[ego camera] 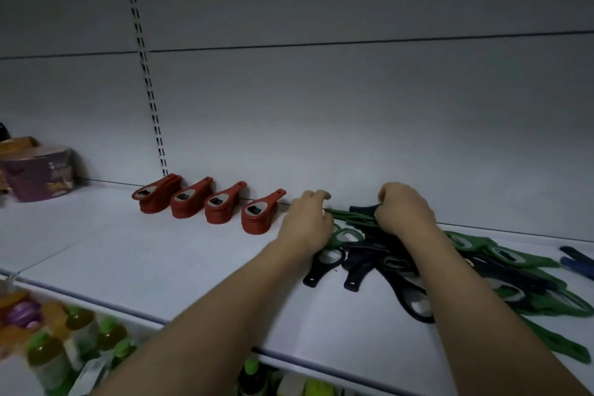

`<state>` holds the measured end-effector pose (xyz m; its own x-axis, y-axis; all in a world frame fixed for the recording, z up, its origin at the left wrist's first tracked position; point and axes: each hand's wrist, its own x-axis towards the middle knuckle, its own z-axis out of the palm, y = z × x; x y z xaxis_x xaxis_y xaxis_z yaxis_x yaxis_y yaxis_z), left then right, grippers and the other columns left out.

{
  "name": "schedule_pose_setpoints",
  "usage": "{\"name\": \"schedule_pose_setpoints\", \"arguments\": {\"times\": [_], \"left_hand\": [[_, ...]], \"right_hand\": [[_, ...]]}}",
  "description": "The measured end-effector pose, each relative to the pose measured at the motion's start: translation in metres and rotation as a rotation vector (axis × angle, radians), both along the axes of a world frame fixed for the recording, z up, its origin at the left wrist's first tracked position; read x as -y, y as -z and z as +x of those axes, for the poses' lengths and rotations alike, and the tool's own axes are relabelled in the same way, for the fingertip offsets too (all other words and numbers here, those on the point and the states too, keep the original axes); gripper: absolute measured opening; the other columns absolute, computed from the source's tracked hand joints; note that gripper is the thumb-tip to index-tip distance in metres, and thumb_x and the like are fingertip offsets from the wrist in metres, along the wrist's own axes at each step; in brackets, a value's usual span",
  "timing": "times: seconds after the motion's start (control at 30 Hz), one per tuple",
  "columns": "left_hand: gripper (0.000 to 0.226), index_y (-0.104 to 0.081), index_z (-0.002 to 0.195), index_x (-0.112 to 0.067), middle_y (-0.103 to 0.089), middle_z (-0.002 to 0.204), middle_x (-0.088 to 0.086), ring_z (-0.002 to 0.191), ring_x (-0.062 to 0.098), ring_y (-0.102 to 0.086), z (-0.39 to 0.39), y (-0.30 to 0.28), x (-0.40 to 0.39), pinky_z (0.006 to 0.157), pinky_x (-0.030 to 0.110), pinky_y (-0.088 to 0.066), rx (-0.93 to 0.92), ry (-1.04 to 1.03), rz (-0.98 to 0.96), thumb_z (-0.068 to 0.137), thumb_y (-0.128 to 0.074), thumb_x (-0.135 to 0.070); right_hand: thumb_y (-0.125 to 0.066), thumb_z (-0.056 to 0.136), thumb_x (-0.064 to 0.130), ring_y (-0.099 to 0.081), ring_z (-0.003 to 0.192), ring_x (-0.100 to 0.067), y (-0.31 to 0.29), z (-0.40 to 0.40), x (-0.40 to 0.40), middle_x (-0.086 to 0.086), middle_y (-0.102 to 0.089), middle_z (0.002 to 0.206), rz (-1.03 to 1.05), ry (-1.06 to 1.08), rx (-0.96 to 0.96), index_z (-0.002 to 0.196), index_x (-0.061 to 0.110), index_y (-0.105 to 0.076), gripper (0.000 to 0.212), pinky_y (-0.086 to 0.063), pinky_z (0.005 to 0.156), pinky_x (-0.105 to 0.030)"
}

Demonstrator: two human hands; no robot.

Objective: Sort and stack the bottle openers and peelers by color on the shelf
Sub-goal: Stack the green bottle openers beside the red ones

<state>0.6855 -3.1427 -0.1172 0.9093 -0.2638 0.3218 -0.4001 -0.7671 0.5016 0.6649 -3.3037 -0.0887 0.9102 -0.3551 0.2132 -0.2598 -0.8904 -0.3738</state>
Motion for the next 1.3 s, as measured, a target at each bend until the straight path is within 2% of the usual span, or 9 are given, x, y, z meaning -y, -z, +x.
{"name": "schedule_pose_setpoints", "arguments": {"times": [0.13,0.43,0.53,0.7,0.87,0.93,1.03,1.13,1.3], "left_hand": [[0.045,-0.047,0.143,-0.026,-0.043,0.146,0.001,0.136,0.023,-0.037,0.015,0.015,0.012,0.108,0.046,-0.037,-0.026,0.011,0.12,0.098,-0.05,-0.027],[0.023,-0.056,0.114,-0.021,-0.059,0.12,0.003,0.108,0.026,-0.056,0.025,0.018,0.013,0.093,0.043,-0.046,-0.024,0.109,0.101,0.091,-0.052,-0.015],[0.031,-0.061,0.121,-0.016,-0.056,0.123,0.009,0.111,0.03,-0.053,0.017,0.024,0.009,0.097,0.042,-0.044,0.037,0.125,0.107,0.092,-0.051,-0.013],[0.038,-0.064,0.129,-0.011,-0.049,0.125,0.015,0.117,0.033,-0.049,0.0,0.023,0.01,0.107,0.037,-0.036,0.043,0.068,0.118,0.097,-0.045,-0.011],[0.037,-0.068,0.112,-0.006,-0.053,0.113,0.018,0.114,0.038,-0.048,-0.03,0.011,0.031,0.102,0.037,-0.037,-0.039,-0.001,0.033,0.102,-0.034,-0.019],[0.041,-0.062,0.112,-0.007,-0.057,0.108,0.014,0.116,0.036,-0.047,-0.044,0.012,0.038,0.097,0.039,-0.037,-0.053,0.002,0.061,0.104,-0.031,-0.033],[0.053,-0.054,0.126,-0.016,-0.057,0.128,0.012,0.119,0.035,-0.052,-0.057,0.014,0.049,0.097,0.04,-0.04,-0.095,-0.035,0.035,0.098,-0.037,-0.058],[0.047,-0.051,0.125,-0.024,-0.063,0.125,0.007,0.112,0.031,-0.057,-0.065,0.017,0.054,0.084,0.034,-0.04,-0.089,-0.045,0.06,0.096,-0.043,-0.06],[0.046,-0.048,0.131,-0.028,-0.06,0.132,0.005,0.117,0.031,-0.056,-0.074,0.017,0.064,0.09,0.036,-0.04,-0.085,-0.049,0.075,0.098,-0.038,-0.058]], "right_hand": [[-0.055,0.089,0.01,-0.056,0.114,-0.03,0.009,0.012,0.003,-0.01,-0.058,0.129,0.011,-0.055,-0.102,0.121,0.013,-0.065,0.033,-0.048,0.096,-0.035],[-0.048,0.1,0.024,-0.057,0.114,-0.03,-0.003,-0.001,0.004,-0.014,-0.061,0.127,0.015,-0.252,-0.206,0.116,0.006,-0.061,0.027,-0.043,0.086,-0.03],[-0.048,0.101,0.022,-0.056,0.116,-0.03,-0.009,-0.007,0.002,-0.014,-0.058,0.13,-0.036,-0.291,-0.259,0.109,0.009,-0.056,0.017,-0.036,0.08,-0.026],[-0.039,0.104,0.039,-0.051,0.124,-0.034,-0.007,-0.016,-0.006,-0.019,-0.051,0.14,0.051,-0.283,-0.252,0.131,-0.002,-0.052,0.051,-0.04,0.094,-0.032],[-0.025,0.098,0.058,-0.047,0.125,-0.038,-0.021,-0.05,0.059,-0.017,-0.052,0.139,0.101,-0.1,-0.012,0.131,0.01,-0.051,0.064,-0.037,0.106,-0.054],[-0.02,0.097,0.06,-0.046,0.124,-0.04,-0.023,-0.082,0.114,-0.017,-0.052,0.136,0.014,0.065,0.0,0.129,0.011,-0.052,0.067,-0.036,0.106,-0.055],[-0.013,0.094,0.065,-0.043,0.126,-0.039,-0.012,-0.142,0.186,-0.018,-0.047,0.139,-0.147,0.214,-0.15,0.13,0.013,-0.048,0.073,-0.033,0.106,-0.05],[-0.022,0.102,0.053,-0.042,0.132,-0.035,0.012,-0.187,0.227,-0.012,-0.04,0.15,-0.125,0.243,-0.302,0.143,0.027,-0.041,0.052,-0.034,0.109,-0.045],[-0.023,0.101,0.055,-0.045,0.131,-0.03,0.034,-0.204,0.228,-0.005,-0.045,0.149,-0.099,0.128,-0.141,0.138,0.036,-0.045,0.047,-0.035,0.108,-0.046]]}}
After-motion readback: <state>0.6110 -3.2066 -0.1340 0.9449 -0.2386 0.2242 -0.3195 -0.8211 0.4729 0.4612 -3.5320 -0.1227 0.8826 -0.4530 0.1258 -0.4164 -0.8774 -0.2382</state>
